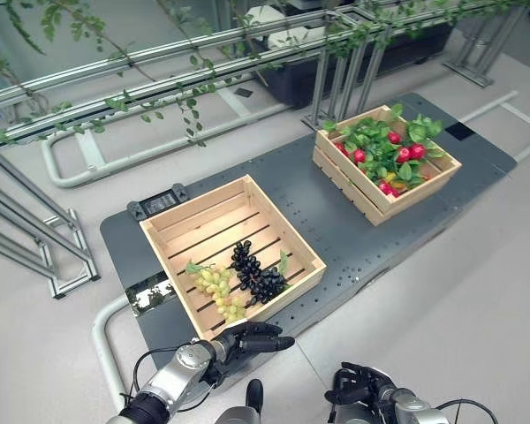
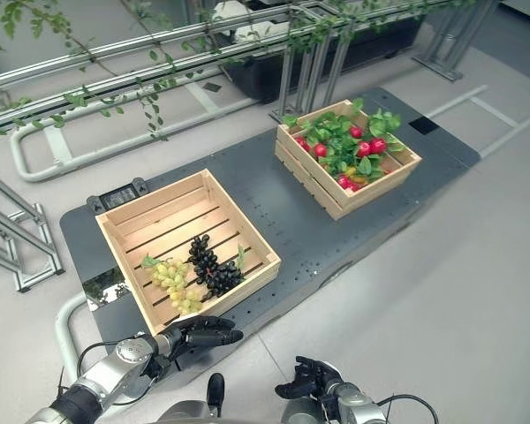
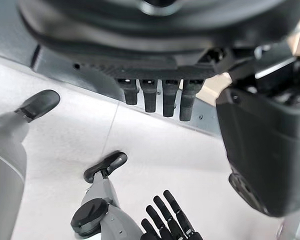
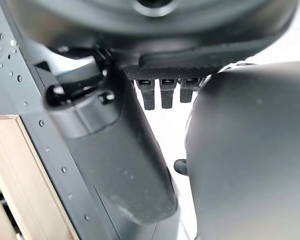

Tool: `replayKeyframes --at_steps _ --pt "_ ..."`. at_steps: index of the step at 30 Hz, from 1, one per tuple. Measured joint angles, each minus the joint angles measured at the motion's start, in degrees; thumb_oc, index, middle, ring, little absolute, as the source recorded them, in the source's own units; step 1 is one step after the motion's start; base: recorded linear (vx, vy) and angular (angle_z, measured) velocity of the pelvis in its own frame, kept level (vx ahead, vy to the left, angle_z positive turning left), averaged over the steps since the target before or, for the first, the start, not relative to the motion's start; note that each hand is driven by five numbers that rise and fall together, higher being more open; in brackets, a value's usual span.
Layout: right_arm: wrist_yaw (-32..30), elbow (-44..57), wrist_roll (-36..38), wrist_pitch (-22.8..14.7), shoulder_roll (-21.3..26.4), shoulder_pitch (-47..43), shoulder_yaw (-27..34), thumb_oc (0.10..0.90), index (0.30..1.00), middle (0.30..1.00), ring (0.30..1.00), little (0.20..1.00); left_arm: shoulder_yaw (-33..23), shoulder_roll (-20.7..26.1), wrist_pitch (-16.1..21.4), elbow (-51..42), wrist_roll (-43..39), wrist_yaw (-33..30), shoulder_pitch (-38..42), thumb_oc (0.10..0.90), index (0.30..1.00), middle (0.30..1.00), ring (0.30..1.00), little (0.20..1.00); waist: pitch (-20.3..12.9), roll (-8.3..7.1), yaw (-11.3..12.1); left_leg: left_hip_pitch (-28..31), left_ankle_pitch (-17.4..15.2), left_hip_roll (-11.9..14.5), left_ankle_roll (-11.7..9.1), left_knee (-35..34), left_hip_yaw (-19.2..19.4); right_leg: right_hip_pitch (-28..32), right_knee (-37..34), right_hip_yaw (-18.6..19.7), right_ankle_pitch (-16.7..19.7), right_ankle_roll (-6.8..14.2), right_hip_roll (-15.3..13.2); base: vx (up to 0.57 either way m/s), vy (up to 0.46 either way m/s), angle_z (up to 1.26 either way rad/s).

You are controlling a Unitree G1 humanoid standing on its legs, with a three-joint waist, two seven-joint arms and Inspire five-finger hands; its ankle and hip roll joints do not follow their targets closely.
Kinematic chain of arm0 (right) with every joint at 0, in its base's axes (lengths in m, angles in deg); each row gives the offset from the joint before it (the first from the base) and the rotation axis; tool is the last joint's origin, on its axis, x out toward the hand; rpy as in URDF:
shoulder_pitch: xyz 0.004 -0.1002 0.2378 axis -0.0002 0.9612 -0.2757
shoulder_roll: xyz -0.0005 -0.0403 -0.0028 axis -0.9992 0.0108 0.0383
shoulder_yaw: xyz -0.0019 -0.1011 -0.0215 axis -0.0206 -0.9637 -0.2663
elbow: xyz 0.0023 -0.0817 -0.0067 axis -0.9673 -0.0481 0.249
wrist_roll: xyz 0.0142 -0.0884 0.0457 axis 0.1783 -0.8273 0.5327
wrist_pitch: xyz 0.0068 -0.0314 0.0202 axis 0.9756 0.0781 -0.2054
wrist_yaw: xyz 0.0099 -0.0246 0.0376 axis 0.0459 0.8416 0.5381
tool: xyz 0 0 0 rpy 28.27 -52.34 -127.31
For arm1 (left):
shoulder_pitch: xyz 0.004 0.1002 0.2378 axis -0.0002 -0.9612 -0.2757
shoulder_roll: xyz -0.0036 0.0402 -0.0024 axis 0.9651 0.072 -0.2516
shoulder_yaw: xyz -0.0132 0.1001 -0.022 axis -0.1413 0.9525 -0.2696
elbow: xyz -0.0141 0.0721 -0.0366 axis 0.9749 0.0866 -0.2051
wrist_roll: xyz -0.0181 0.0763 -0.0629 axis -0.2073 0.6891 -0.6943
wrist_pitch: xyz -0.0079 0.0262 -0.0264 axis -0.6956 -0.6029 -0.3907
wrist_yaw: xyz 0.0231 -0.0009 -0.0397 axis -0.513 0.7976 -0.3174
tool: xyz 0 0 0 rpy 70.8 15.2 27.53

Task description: Pick up the fruits from the basket on one side to the basket on the other side

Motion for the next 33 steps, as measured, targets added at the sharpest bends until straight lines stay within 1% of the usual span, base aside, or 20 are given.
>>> replayKeyframes --at_steps 1,3,4,5,6,7,8,9,11,15,16,19,22,23,24,25,27,28,31,33 --pt "0.03 0.43 0.86 0.1 0.1 0.13 -0.06 0.8 0.9 0.9 0.9 0.9 -0.6 0.36 0.42 -2.96 0.39 -2.02 -1.52 0.8 0.9 0.9 0.9 0.9 0.03 0.39 0.34 -0.05 -0.62 2.59 -1.45 0.23 0.81 0.48 -0.19 -0.13 -1.07 -1.37 2.57 0.12 -0.168 0.21" --pt "0.04 1.58 1.45 0.12 0.78 0.36 -0.02 0.8 0.9 0.9 0.9 0.9 -1.22 0.56 0.88 -6.45 0.35 -3.66 -1.85 0.8 0.9 0.9 0.9 0.9 0.05 0.6 0.41 0.42 -0.61 5.17 -2.62 -0.12 2.92 0.8 -0.21 -0.53 -1.86 -2.76 5.1 0.13 -0.147 0.03" --pt "0.06 2.07 1.45 0.12 1.2 0.53 0.02 0.8 0.9 0.9 0.9 0.9 -1.85 0.57 1.26 -8.26 0.31 -4.03 -1.98 0.8 0.9 0.9 0.9 0.9 0.06 0.62 0.19 0.65 -0.66 5.77 -3.14 -0.21 3.61 1.0 -0.21 -0.64 -2.09 -3.12 5.75 0.12 -0.141 -0.05" --pt "0.05 2.25 1.46 0.11 2.0 0.68 0.13 0.8 0.9 0.9 0.9 0.9 -2.83 0.54 2.85 -10.82 0.31 -4.6 -1.88 0.8 0.9 0.9 0.9 0.9 0.07 0.63 0.12 1.01 -0.79 6.41 -3.48 -0.21 3.81 1.27 -0.25 -0.66 -2.35 -3.48 6.38 0.08 -0.087 -0.06" --pt "0.05 2.22 1.46 0.11 2.44 0.76 0.22 0.8 0.9 0.9 0.9 0.9 -3.37 0.56 3.41 -12.6 0.33 -4.91 -1.75 0.8 0.9 0.9 0.9 0.9 0.09 0.68 0.09 1.1 -0.9 6.67 -3.74 -0.21 3.8 1.34 -0.26 -0.67 -2.44 -3.64 6.65 0.09 -0.076 -0.06" --pt "0.04 1.93 1.48 0.11 3.35 1.01 0.47 0.8 0.9 0.9 0.9 0.9 -4.85 0.56 5.69 -15.91 0.33 -5.31 -1.04 0.8 0.9 0.9 0.9 0.9 0.14 0.77 0.03 1.07 -0.91 7.02 -4.09 -0.22 3.75 1.35 -0.27 -0.77 -2.59 -3.83 6.96 0.08 -0.037 0.02" --pt "0.04 1.41 1.48 0.12 3.81 1.37 0.49 0.8 0.9 0.9 0.9 0.9 -6.06 0.57 7.39 -17.93 0.33 -5.52 -0.17 0.8 0.9 0.9 0.9 0.9 0.17 0.82 0.01 1.1 -0.89 7.1 -4.15 -0.23 3.75 1.54 -0.29 -0.86 -2.71 -3.97 7.09 0.07 -0.021 0.06" --pt "0.04 1.41 1.49 0.13 3.96 1.75 0.53 0.8 0.9 0.9 0.9 0.9 -6.92 0.62 7.74 -19.33 0.33 -5.56 0.03 0.8 0.9 0.9 0.9 0.9 0.19 0.85 0.0 1.12 -0.89 7.12 -4.17 -0.23 3.72 1.6 -0.3 -0.89 -2.76 -4.02 7.13 0.06 0.002 0.06" --pt "0.04 1.73 1.63 0.06 4.05 2.97 1.24 0.8 0.9 0.9 0.9 0.9 -9.68 1.61 9.84 -23.8 0.42 -6.05 0.04 0.8 0.9 0.9 0.9 0.9 0.34 1.16 -0.02 0.98 -0.91 7.09 -4.21 -0.25 3.61 1.52 -0.33 -0.9 -2.79 -4.03 7.1 0.06 0.028 0.02" --pt "0.04 1.9 1.64 -0.1 4.05 3.7 2.79 0.8 0.9 0.9 0.9 0.9 -11.01 4.6 10.99 -27.03 1.66 -6.48 0.0 0.8 0.9 0.9 0.9 0.9 0.26 2.18 0.01 0.05 -0.89 6.98 -4.21 -0.26 3.42 0.85 -0.49 -1.1 -2.78 -4.0 6.84 0.05 0.03 0.05" --pt "0.04 1.88 1.64 -0.42 4.05 3.89 2.86 0.8 0.9 0.9 0.9 0.9 -11.28 5.24 11.14 -27.08 1.72 -6.45 -0.01 0.8 0.9 0.9 0.9 0.9 0.29 2.58 0.03 0.02 -0.88 6.94 -4.23 -0.26 3.32 0.86 -0.5 -1.46 -2.78 -3.99 6.81 0.04 0.036 0.08" --pt "0.05 1.9 1.63 -1.73 4.05 4.32 2.99 0.8 0.9 0.9 0.9 0.9 -12.01 7.1 11.33 -28.93 1.66 -6.36 -0.64 0.8 0.9 0.9 0.9 0.9 0.41 3.11 0.19 -0.6 -0.83 6.98 -4.29 -0.24 3.19 0.36 -0.48 -1.79 -2.82 -3.99 6.84 0.03 0.035 0.05" --pt "0.06 1.92 1.61 -2.84 4.05 4.8 3.29 0.8 0.9 0.9 0.9 0.9 -14.93 8.59 13.11 -31.59 3.29 -7.12 -1.33 0.8 0.9 0.9 0.9 0.9 0.64 3.61 0.41 -1.03 -0.79 6.93 -4.32 -0.23 3.0 -0.01 -0.29 -1.95 -2.82 -3.99 6.82 0.03 0.03 0.02" --pt "0.09 2.02 1.56 -2.88 4.04 4.8 3.67 0.8 0.9 0.9 0.9 0.9 -16.15 9.27 14.52 -32.15 5.92 -8.95 -1.33 0.8 0.9 0.9 0.9 0.9 0.67 3.75 0.49 -1.05 -0.79 6.92 -4.32 -0.23 2.9 0.0 -0.29 -2.04 -2.87 -3.96 6.79 0.04 0.036 0.03" --pt "0.1 2.07 1.55 -2.92 4.03 4.81 3.72 0.8 0.9 0.9 0.9 0.9 -16.76 9.82 15.05 -32.4 7.23 -9.63 -1.31 0.8 0.9 0.9 0.9 0.9 0.7 3.79 0.48 -1.08 -0.79 6.92 -4.32 -0.23 2.83 0.0 -0.29 -2.07 -2.89 -3.96 6.79 0.04 0.042 0.03" --pt "0.24 1.8 1.55 -3.26 4.02 4.85 4.01 0.8 0.9 0.9 0.9 0.9 -18.39 11.39 15.8 -32.79 9.81 -11.23 -1.29 0.8 0.9 0.9 0.9 0.9 0.78 3.93 0.42 -1.12 -0.79 6.9 -4.32 -0.23 2.7 0.0 -0.3 -2.11 -2.91 -3.96 6.79 0.03 0.043 0.03" --pt "0.34 1.59 1.57 -3.93 4.02 5.3 4.54 0.8 0.9 0.9 0.9 0.9 -20.42 12.88 15.94 -32.8 13.17 -13.62 -1.26 0.8 0.9 0.9 0.9 0.9 0.82 4.26 0.43 -1.19 -0.78 6.81 -4.31 -0.23 2.27 0.01 -0.29 -2.2 -2.93 -3.93 6.72 0.02 0.037 0.04" --pt "0.39 1.54 1.57 -4.71 4.03 5.6 4.75 0.8 0.9 0.9 0.9 0.9 -21.19 13.98 15.93 -32.76 16.09 -16.07 -1.26 0.8 0.9 0.9 0.9 0.9 0.91 4.45 0.43 -1.29 -0.74 6.76 -4.34 -0.23 2.05 0.01 -0.29 -2.26 -2.95 -3.9 6.69 0.01 0.022 0.05" --pt "0.82 1.63 1.56 -5.28 4.14 5.83 4.84 0.8 0.9 0.9 0.9 0.9 -21.94 16.93 15.8 -31.39 23.5 -20.35 -1.29 0.8 0.9 0.9 0.9 0.9 0.98 4.57 0.46 -1.43 -0.68 6.79 -4.42 -0.23 1.99 0.0 -0.3 -2.36 -2.97 -3.9 6.73 -0.02 0.041 0.04" --pt "1.0 2.7 1.7 -5.38 4.55 5.98 4.7 0.8 0.9 0.9 0.9 0.9 -21.91 19.42 15.52 -28.28 28.3 -23.37 -1.3 0.8 0.9 0.9 0.9 0.9 1.12 4.79 0.31 -2.09 -0.62 6.77 -4.45 -0.23 2.03 -0.59 -0.29 -2.37 -2.96 -3.9 6.72 -0.05 0.043 0.02"
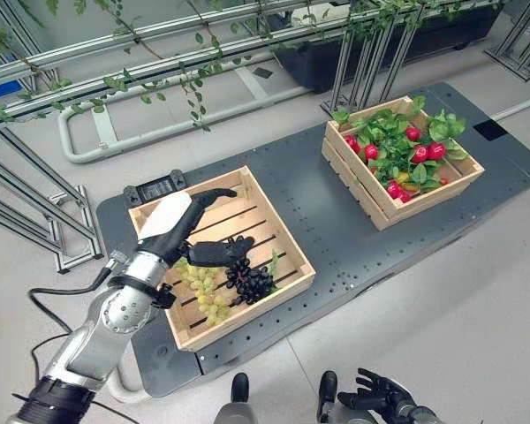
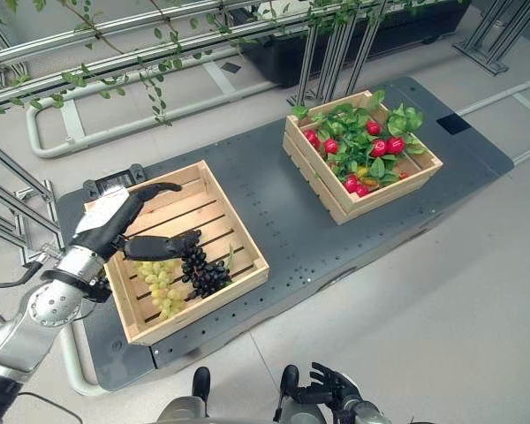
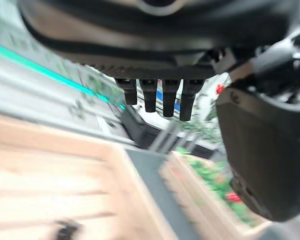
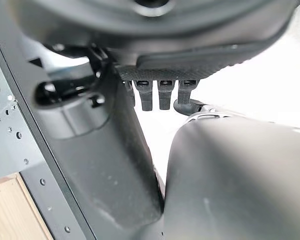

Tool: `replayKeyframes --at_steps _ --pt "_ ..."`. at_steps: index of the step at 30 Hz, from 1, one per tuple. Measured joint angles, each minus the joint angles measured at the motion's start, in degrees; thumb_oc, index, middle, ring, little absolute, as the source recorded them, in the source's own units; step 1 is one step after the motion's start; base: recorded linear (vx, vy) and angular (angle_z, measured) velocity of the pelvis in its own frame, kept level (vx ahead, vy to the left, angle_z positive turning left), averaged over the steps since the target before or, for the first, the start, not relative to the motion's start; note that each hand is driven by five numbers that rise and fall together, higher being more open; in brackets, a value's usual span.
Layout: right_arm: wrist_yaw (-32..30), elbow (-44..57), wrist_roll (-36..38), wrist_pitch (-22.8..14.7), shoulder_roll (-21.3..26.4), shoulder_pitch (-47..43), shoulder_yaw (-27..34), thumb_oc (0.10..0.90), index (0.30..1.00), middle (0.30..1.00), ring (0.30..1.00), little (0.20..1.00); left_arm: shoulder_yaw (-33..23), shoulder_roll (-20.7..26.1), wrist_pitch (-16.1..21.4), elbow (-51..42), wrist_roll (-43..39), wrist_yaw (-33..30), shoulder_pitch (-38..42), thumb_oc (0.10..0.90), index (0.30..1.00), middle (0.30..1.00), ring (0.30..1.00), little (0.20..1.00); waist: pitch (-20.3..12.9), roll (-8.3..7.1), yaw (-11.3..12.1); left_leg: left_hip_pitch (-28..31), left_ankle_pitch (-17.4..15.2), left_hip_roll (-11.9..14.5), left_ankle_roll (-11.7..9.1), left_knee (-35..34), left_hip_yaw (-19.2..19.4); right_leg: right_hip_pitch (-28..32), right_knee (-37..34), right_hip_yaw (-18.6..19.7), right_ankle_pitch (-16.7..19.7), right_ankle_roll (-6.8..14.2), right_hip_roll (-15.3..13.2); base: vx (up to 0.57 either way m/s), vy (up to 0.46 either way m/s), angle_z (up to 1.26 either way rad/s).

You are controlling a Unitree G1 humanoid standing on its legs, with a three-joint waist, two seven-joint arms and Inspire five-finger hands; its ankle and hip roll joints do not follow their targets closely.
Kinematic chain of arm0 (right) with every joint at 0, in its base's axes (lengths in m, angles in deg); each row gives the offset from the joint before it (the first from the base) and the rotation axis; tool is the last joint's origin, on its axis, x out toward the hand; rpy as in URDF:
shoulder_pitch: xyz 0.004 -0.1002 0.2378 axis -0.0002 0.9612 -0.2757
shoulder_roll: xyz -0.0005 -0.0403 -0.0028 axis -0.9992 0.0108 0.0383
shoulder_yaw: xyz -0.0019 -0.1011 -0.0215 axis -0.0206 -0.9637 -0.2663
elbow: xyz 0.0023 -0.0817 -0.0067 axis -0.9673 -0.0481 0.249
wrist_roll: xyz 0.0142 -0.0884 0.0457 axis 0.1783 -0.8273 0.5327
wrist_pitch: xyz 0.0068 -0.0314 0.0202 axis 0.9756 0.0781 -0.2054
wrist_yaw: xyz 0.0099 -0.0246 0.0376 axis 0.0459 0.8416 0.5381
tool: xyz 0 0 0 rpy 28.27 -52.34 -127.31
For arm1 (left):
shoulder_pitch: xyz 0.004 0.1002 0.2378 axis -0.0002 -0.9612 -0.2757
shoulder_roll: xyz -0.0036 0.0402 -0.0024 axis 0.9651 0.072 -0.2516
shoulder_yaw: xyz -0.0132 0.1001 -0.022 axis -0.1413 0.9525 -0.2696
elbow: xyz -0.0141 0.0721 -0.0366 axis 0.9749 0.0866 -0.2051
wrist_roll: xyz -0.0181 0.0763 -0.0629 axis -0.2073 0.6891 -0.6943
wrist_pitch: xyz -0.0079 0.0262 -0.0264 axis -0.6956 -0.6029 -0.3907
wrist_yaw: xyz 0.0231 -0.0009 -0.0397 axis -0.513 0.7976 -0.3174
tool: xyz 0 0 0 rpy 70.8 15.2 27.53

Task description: Pick up the fruits from the basket on one side to the basket on the other side

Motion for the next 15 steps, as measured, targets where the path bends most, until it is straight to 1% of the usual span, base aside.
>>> replayKeyframes --at_steps 4,7,9,11,15 --pt "0.3 1.76 0.46 -0.01 0.91 0.08 -0.43 0.8 0.9 0.9 0.9 0.9 0.72 1.84 -1.44 5.15 6.0 -3.47 0.29 0.8 0.9 0.9 0.9 0.9 0.53 0.25 -0.49 -1.56 0.38 -0.07 0.05 0.1 0.07 -1.54 0.04 0.01 0.13 0.06 0.04 -0.08 0.034 0.01" --pt "0.32 2.99 1.77 -0.03 1.42 -0.1 -0.43 0.8 0.9 0.9 0.9 0.9 3.53 4.14 -3.56 7.7 10.59 -4.54 2.06 0.8 0.9 0.9 0.9 0.9 2.55 0.15 -0.56 -2.01 0.38 -0.1 0.05 0.41 0.09 -1.85 0.06 0.03 0.17 0.09 0.11 -0.06 0.023 0.0" --pt "0.36 3.45 2.47 -0.34 1.7 -0.65 -0.42 0.8 0.9 0.9 0.9 0.9 6.2 7.29 -3.9 8.67 14.81 -4.49 4.32 0.8 0.9 0.9 0.9 0.9 5.07 -0.09 -0.56 -2.09 0.39 -0.11 0.04 0.53 0.12 -1.89 0.06 0.04 0.22 0.07 0.1 -0.03 0.021 0.0" --pt "0.4 3.81 2.74 -0.68 1.75 -1.21 -0.43 0.8 0.9 0.9 0.9 0.9 8.16 9.72 -4.47 9.19 17.27 -3.86 6.31 0.8 0.9 0.9 0.9 0.9 6.38 -0.39 -0.67 -2.13 0.39 -0.12 0.04 0.55 0.13 -1.9 0.07 0.05 0.23 0.07 0.09 -0.06 0.028 0.0" --pt "0.39 5.15 3.32 -0.81 2.4 -1.93 -0.45 0.8 0.9 0.9 0.9 0.9 9.28 12.24 -5.73 9.63 18.89 -0.86 9.41 0.8 0.9 0.9 0.9 0.9 8.61 -0.53 -0.92 -2.44 0.38 -0.46 0.04 0.57 0.31 -2.42 0.07 0.22 0.35 0.23 -0.15 -0.09 0.039 -0.02"
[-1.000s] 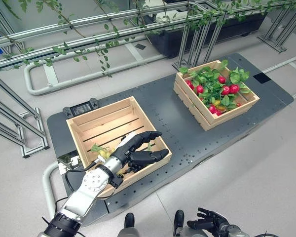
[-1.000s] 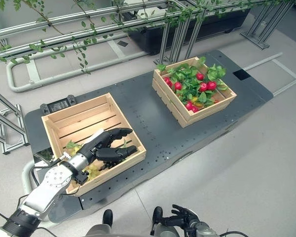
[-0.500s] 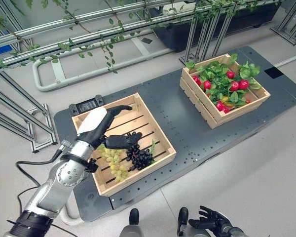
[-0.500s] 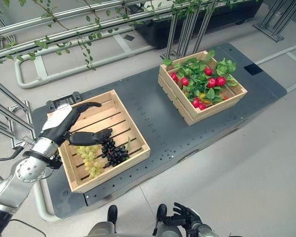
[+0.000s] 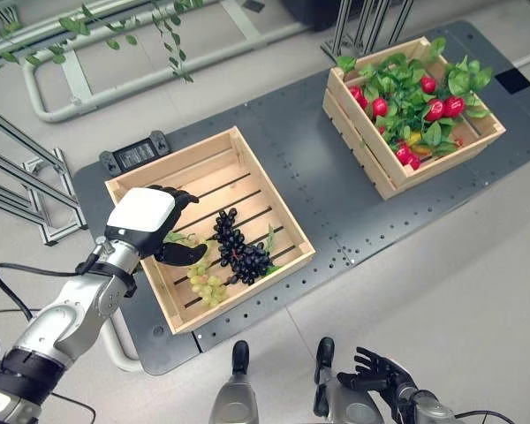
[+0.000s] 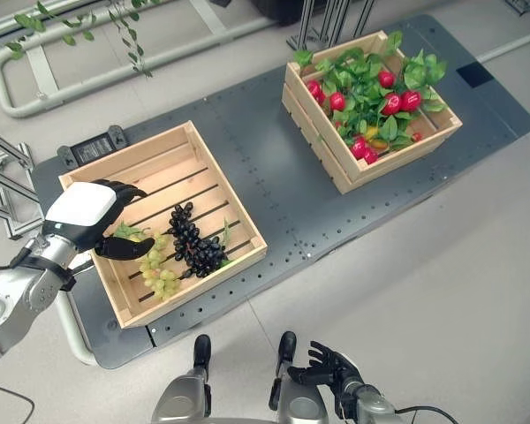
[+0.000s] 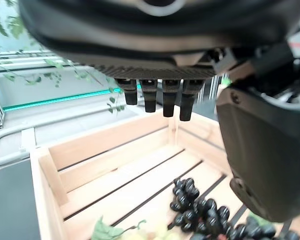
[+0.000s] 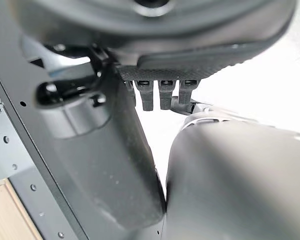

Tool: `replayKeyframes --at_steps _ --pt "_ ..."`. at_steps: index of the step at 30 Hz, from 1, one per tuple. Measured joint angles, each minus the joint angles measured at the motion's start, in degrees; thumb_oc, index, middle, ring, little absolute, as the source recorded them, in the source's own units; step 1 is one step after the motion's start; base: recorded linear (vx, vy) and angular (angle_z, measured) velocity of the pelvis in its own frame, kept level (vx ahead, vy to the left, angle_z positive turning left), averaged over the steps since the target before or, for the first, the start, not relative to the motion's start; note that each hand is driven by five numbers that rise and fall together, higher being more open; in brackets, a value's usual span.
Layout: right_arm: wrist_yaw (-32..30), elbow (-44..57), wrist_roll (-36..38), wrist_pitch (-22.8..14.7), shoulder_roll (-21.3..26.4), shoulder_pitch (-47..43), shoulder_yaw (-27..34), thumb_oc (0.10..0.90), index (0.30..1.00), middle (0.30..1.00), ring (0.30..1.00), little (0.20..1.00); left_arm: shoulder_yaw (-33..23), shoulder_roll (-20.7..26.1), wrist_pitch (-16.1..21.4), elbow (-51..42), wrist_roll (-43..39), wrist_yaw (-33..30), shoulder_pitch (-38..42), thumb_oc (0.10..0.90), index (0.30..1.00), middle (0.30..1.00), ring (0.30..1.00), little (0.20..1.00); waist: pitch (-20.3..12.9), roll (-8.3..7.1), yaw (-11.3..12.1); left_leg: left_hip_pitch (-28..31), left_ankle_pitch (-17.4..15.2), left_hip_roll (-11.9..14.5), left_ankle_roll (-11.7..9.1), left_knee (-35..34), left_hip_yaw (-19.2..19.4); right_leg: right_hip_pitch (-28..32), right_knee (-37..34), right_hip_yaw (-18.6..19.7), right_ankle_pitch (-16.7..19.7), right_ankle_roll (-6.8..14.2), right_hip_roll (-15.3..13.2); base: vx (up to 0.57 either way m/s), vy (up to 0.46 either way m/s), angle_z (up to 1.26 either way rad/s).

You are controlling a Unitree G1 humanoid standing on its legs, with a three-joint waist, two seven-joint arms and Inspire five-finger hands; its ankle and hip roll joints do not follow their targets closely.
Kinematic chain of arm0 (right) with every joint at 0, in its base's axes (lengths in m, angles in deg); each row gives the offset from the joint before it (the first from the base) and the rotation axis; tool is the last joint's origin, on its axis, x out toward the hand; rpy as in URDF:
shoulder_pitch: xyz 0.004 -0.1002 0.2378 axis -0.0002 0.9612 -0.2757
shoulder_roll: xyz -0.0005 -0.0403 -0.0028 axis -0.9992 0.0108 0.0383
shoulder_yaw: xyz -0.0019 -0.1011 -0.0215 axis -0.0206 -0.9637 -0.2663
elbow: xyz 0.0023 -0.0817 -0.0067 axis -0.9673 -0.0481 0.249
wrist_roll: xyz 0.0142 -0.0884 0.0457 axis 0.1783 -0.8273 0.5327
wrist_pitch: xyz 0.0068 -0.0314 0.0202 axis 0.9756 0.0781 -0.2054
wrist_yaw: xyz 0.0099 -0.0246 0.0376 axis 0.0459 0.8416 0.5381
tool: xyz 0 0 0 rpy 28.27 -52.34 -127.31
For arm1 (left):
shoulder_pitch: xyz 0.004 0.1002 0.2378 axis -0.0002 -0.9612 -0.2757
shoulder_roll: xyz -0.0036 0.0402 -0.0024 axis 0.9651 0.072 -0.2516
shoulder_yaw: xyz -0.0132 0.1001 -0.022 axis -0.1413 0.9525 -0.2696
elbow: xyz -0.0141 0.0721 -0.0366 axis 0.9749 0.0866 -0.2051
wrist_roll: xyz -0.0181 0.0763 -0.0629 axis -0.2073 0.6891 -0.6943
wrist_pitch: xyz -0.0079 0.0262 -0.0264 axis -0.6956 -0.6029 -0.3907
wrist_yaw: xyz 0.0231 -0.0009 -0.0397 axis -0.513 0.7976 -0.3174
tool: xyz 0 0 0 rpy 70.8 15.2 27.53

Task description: Pick up the fruits from the basket on one side to the basket on the other side

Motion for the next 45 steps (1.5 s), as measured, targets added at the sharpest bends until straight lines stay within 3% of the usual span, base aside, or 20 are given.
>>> replayKeyframes --at_steps 4,10,21,27,32,37,45 --pt "-0.05 1.16 1.05 -0.02 1.43 -1.44 -0.14 0.8 0.9 0.9 0.9 0.9 3.94 3.17 -1.88 1.25 4.15 3.62 5.71 0.8 0.9 0.9 0.9 0.9 3.17 0.23 -0.58 -1.2 -0.01 -0.23 0.01 0.75 0.1 -0.73 0.19 -0.07 0.08 0.09 -0.27 -0.1 0.021 0.02" --pt "-0.05 0.45 1.53 -0.38 3.14 -4.91 -0.27 0.8 0.9 0.9 0.9 0.9 10.9 3.94 -3.01 3.18 9.47 9.87 13.75 0.8 0.9 0.9 0.9 0.9 5.66 0.16 -1.42 -2.07 -0.02 -0.31 -0.01 1.84 0.1 -1.05 0.29 -0.17 0.21 -0.04 -0.37 -0.06 -0.026 0.02" --pt "-0.06 0.45 3.42 -1.27 3.99 -6.66 -3.94 0.8 0.9 0.9 0.9 0.9 15.6 4.63 -2.99 3.24 14.05 24.62 22.43 0.8 0.9 0.9 0.9 0.9 6.15 -0.62 -1.64 -3.48 -0.02 -0.23 -0.01 2.17 0.07 -2.01 0.28 -0.59 0.39 -0.14 -0.26 -0.02 -0.042 0.02" --pt "-0.06 -0.21 3.64 -1.45 3.67 -7.18 -3.96 0.8 0.9 0.9 0.9 0.9 18.92 5.3 -2.93 2.93 18.63 33.7 27.42 0.8 0.9 0.9 0.9 0.9 7.02 -2.4 -1.37 -3.6 -0.02 -0.14 0.0 2.34 -0.29 -1.65 0.28 -1.29 0.43 -0.2 -0.19 0.02 -0.053 0.05" --pt "-0.06 -0.88 3.86 -1.54 3.13 -7.71 -4.18 0.8 0.9 0.9 0.9 0.9 21.39 5.32 -2.92 2.22 19.53 41.45 29.9 0.8 0.9 0.9 0.9 0.9 7.1 -2.82 -1.21 -3.59 -0.02 -0.14 0.0 2.33 -0.44 -1.42 0.26 -1.5 0.43 -0.2 -0.19 0.01 -0.014 0.02" --pt "-0.06 -0.97 3.87 -1.56 2.25 -7.94 -4.19 0.8 0.9 0.9 0.9 0.9 21.6 7.19 -2.8 -1.78 19.54 44.97 30.21 0.8 0.9 0.9 0.9 0.9 7.09 -2.84 -1.1 -3.54 -0.02 -0.14 0.0 2.36 -0.47 -1.2 0.25 -1.62 0.44 -0.21 -0.23 0.0 0.0 0.0" --pt "-0.06 -1.42 4.0 -1.86 2.05 -8.02 -4.21 0.8 0.9 0.9 0.9 0.9 21.42 9.49 -1.73 -3.19 20.26 45.11 30.29 0.8 0.9 0.9 0.9 0.9 7.08 -2.88 -0.66 -3.47 -0.01 -0.13 0.0 2.67 -0.73 -0.87 0.25 -1.85 0.46 -0.25 -0.19 0.01 -0.025 0.01"
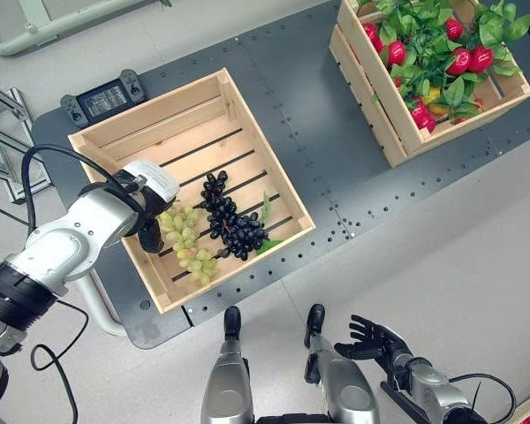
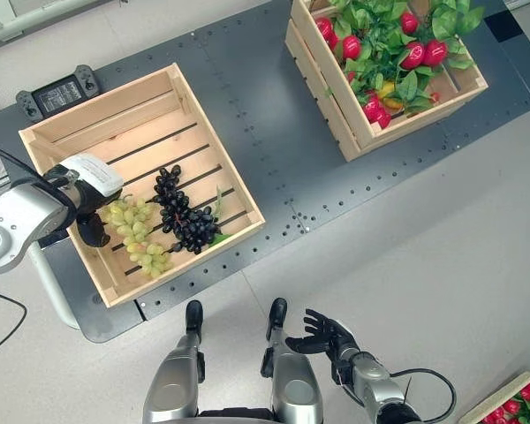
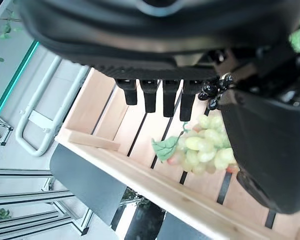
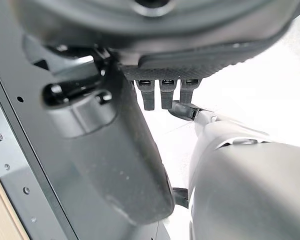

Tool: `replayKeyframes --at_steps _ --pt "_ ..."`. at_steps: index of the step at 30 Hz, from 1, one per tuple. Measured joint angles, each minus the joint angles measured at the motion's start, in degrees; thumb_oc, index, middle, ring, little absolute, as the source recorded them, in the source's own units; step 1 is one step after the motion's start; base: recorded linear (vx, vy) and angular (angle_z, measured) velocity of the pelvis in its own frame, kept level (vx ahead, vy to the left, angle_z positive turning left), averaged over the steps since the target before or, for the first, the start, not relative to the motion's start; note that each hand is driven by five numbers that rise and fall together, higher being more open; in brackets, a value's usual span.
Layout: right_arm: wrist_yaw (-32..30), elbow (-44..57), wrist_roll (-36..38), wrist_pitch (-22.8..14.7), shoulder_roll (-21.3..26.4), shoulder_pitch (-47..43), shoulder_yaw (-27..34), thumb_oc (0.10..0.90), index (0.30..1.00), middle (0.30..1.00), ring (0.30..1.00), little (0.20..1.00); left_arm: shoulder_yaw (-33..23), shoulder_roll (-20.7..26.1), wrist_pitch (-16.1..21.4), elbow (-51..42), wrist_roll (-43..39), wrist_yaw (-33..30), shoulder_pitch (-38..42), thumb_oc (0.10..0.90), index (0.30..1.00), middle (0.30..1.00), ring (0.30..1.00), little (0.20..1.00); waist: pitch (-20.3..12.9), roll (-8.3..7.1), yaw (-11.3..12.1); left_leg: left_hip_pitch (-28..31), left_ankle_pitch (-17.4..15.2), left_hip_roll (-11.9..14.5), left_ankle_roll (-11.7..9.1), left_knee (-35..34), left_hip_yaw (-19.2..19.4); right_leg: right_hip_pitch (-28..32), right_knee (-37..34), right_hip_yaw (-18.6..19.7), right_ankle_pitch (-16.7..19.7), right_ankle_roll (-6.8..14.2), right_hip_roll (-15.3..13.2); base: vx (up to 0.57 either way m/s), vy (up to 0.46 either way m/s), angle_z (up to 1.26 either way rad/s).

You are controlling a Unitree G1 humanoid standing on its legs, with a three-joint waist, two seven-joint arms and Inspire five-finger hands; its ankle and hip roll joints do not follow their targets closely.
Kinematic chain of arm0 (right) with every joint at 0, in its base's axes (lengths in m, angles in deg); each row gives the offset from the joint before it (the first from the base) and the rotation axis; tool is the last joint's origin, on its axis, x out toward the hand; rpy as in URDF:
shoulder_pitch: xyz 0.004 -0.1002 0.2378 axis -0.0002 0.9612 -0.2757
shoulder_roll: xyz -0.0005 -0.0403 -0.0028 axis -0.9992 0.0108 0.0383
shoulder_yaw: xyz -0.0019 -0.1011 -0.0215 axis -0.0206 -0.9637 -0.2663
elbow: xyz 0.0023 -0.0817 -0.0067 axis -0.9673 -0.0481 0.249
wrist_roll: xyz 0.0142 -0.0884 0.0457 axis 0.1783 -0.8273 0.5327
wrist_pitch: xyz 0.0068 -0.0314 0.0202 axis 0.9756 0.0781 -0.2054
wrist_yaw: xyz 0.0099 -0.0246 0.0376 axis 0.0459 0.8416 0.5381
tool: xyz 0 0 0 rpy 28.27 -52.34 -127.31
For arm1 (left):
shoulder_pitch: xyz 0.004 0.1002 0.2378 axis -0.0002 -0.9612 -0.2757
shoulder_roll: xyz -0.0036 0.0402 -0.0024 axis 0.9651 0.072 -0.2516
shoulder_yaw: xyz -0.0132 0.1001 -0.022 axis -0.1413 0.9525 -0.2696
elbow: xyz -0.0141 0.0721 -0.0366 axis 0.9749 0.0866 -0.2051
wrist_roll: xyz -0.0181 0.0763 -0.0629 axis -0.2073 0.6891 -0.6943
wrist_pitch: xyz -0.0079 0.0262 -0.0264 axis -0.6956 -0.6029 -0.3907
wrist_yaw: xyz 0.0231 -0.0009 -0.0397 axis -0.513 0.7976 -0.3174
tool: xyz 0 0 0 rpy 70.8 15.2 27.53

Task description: Pick up the fruits from the basket on one side to the basket on the other side

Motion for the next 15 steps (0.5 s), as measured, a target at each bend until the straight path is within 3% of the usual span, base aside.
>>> replayKeyframes --at_steps 8,15 --pt "0.01 -0.7 1.67 -0.95 -0.73 -0.48 -0.23 0.8 0.9 0.9 0.9 0.9 3.0 -0.8 0.27 5.47 2.42 -8.84 2.16 0.8 0.9 0.9 0.9 0.9 -0.07 -1.74 -0.38 -0.06 0.0 0.06 0.0 0.31 0.04 0.02 0.0 0.1 0.1 -0.12 0.08 0.01 -0.01 0.0" --pt "0.03 -1.76 1.65 -0.95 -1.03 -0.87 -0.79 0.8 0.9 0.9 0.9 0.9 6.59 -6.54 -0.16 15.16 6.63 -16.3 1.94 0.8 0.9 0.9 0.9 0.9 -0.09 -2.34 -0.7 -0.01 -0.01 0.08 0.0 0.38 0.2 0.03 0.01 0.3 0.29 -0.19 0.1 0.0 0.0 0.0"
